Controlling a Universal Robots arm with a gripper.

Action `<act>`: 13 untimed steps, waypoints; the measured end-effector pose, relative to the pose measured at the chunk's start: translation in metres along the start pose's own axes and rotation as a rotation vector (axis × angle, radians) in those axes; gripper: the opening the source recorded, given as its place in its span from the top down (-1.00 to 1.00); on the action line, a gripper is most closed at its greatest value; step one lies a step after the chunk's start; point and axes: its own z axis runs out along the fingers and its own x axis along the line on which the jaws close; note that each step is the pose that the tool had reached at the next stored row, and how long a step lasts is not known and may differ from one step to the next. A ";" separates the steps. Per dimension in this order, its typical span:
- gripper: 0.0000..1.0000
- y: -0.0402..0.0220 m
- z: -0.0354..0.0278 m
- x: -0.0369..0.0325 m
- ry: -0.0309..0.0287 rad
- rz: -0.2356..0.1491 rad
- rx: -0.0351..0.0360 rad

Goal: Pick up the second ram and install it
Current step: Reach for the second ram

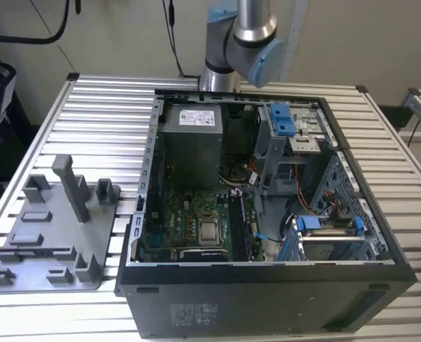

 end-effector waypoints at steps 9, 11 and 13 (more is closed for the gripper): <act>0.79 -0.0325 0.0019 -0.0020 0.0003 0.000 0.0001; 0.79 -0.0325 0.0019 -0.0020 0.0003 0.000 0.0000; 0.79 -0.0325 0.0018 -0.0020 0.0003 0.000 0.0000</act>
